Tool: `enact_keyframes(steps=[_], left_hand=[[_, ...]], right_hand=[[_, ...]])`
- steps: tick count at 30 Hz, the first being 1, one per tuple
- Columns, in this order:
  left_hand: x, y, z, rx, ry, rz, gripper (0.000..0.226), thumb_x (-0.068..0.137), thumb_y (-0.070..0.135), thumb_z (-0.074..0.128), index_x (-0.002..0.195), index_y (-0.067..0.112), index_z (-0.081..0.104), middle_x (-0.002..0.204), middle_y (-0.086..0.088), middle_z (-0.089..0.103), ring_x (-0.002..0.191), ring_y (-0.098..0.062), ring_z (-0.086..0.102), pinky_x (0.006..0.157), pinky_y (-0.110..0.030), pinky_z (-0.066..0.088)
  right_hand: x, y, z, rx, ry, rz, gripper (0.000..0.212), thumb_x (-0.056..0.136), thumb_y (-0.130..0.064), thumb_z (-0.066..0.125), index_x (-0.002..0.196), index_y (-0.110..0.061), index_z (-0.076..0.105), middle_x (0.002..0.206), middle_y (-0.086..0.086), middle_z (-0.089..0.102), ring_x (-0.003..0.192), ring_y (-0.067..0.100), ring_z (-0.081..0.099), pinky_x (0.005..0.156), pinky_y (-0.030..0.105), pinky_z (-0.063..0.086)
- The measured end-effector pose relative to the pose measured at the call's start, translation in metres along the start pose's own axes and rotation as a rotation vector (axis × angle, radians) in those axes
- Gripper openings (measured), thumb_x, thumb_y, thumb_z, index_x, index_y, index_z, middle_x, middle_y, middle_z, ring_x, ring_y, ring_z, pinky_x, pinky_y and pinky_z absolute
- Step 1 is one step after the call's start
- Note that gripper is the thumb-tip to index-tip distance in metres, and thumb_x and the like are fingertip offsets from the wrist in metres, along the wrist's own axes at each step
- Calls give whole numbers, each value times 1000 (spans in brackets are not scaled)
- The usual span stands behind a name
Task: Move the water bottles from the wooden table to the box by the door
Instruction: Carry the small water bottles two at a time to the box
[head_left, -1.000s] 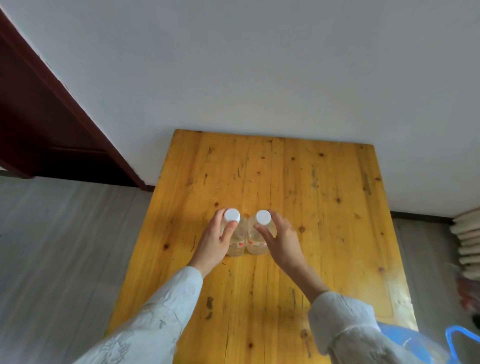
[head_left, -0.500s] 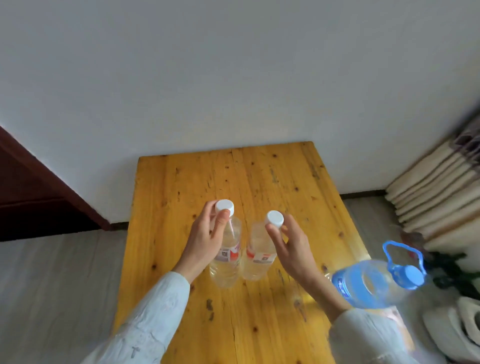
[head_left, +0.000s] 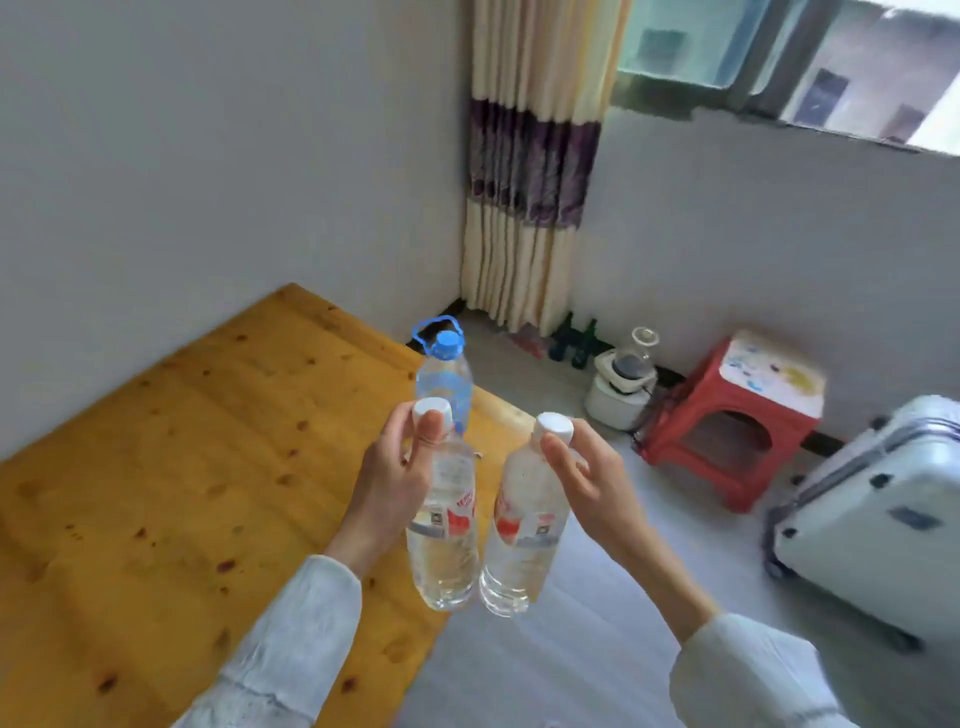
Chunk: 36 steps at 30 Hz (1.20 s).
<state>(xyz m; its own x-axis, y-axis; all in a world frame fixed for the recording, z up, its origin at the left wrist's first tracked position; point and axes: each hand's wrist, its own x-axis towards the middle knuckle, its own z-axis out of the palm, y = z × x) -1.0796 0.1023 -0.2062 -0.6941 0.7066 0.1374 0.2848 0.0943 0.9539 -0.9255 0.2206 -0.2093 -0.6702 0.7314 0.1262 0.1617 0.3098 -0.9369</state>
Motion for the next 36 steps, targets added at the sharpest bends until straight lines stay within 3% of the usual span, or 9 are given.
enact_keyframes(steps=[5, 8, 13, 17, 20, 24, 28, 31, 36], left_hand=[[-26, 46, 103, -54, -314, 62, 46, 75, 70, 40, 88, 29, 56, 90, -3, 67, 89, -23, 64, 85, -50, 51], [-53, 82, 170, -64, -467, 162, 62, 63, 85, 34, 87, 32, 55, 88, -2, 67, 86, -21, 64, 80, -45, 52], [-121, 138, 291, -147, -663, 223, 62, 67, 81, 36, 90, 27, 57, 85, -1, 65, 80, -6, 62, 72, -20, 50], [-186, 175, 385, -229, -825, 197, 40, 79, 47, 38, 97, 16, 57, 96, -17, 65, 89, -23, 63, 80, -40, 51], [-235, 202, 454, -227, -936, 254, 46, 79, 49, 36, 101, 15, 58, 92, -4, 66, 82, 0, 62, 76, -21, 50], [-291, 239, 542, -218, -1113, 299, 41, 83, 49, 36, 100, 20, 59, 99, -10, 67, 95, -22, 64, 84, -38, 51], [-342, 273, 629, -237, -1271, 343, 30, 83, 46, 38, 94, 26, 58, 96, -9, 67, 95, -26, 63, 85, -44, 50], [-377, 296, 697, -245, -1372, 405, 40, 84, 45, 38, 101, 16, 59, 96, -6, 66, 97, -25, 63, 86, -41, 49], [-427, 330, 817, -265, -1511, 458, 35, 90, 42, 39, 102, 16, 60, 101, -3, 66, 98, -16, 62, 86, -33, 48]], right_hand=[[-70, 6, -109, 15, 275, 37, 7, 87, -28, 50, 84, -29, 57, 76, -11, 60, 66, -7, 56, 63, 9, 44], [-125, 11, -175, 11, 448, 63, 12, 84, -35, 49, 85, -26, 58, 77, -10, 60, 67, -5, 55, 64, 8, 43], [-230, 25, -282, -30, 656, 132, 27, 79, -43, 49, 92, -21, 59, 78, -5, 62, 68, 0, 58, 62, 13, 44], [-315, 45, -360, -91, 781, 184, 34, 79, -43, 52, 95, -14, 60, 68, -7, 55, 60, 5, 49, 58, 19, 39], [-374, 60, -414, -139, 908, 245, 24, 83, -43, 56, 92, -21, 59, 69, -11, 56, 63, 4, 52, 60, 16, 39], [-445, 72, -480, -161, 1124, 302, 25, 80, -49, 54, 91, -27, 60, 77, -10, 64, 69, 0, 58, 61, 12, 43], [-503, 86, -540, -201, 1315, 347, 33, 76, -57, 50, 92, -31, 60, 92, -2, 71, 87, 11, 66, 72, 21, 52], [-538, 100, -589, -242, 1428, 378, 28, 77, -56, 50, 90, -33, 59, 91, -2, 71, 87, 10, 66, 74, 18, 50], [-584, 127, -681, -281, 1612, 433, 29, 76, -52, 50, 88, -27, 59, 91, 6, 71, 90, 20, 66, 82, 36, 50]])
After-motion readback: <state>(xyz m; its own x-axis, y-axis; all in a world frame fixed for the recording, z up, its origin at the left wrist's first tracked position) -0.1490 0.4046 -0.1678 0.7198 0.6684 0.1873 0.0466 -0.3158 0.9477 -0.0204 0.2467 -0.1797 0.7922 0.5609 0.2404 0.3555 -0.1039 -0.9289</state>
